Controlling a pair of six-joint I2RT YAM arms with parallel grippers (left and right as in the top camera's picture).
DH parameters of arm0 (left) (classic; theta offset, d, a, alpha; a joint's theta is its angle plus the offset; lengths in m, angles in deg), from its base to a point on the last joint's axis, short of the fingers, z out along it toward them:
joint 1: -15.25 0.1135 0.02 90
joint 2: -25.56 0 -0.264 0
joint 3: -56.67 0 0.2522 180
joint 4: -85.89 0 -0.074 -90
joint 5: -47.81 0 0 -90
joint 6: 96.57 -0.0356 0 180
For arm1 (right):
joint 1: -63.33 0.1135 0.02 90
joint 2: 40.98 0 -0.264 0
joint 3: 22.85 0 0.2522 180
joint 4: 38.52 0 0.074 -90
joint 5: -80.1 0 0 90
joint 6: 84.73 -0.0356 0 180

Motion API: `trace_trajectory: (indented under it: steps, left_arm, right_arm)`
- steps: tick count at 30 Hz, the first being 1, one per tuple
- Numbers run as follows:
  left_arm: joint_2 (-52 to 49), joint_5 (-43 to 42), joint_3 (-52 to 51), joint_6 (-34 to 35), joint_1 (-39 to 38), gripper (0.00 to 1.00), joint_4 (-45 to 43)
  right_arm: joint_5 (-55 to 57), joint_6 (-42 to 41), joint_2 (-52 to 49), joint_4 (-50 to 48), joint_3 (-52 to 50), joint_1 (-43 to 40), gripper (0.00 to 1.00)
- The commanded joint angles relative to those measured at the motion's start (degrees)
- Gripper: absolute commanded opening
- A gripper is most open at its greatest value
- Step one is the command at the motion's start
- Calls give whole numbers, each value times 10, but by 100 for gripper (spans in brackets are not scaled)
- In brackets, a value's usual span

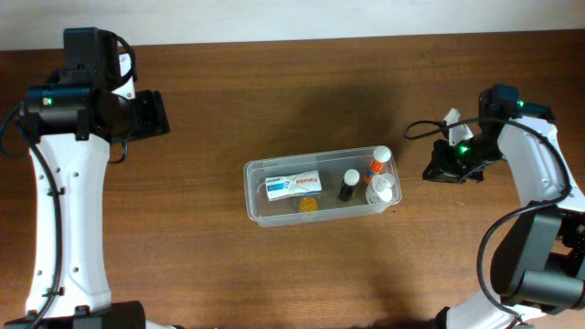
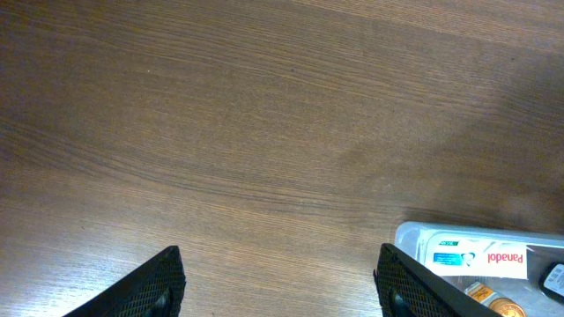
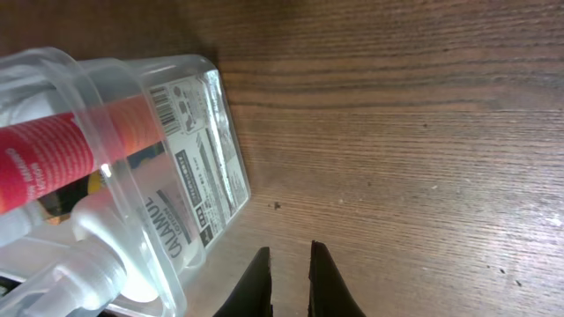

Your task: Pack container

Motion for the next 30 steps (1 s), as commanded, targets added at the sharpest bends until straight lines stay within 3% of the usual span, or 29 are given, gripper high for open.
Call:
trace_trajectory:
  steps: [1, 17, 30]
  left_arm:
    - [0, -2, 3, 5, 1, 70, 0]
    - [0, -2, 3, 5, 1, 70, 1]
    - [0, -2, 3, 5, 1, 70, 1]
  right_arm:
    - [23, -10, 11, -2, 8, 20, 8]
    - [14, -10, -21, -6, 7, 96, 8]
    - [-123, 67, -21, -5, 7, 97, 8]
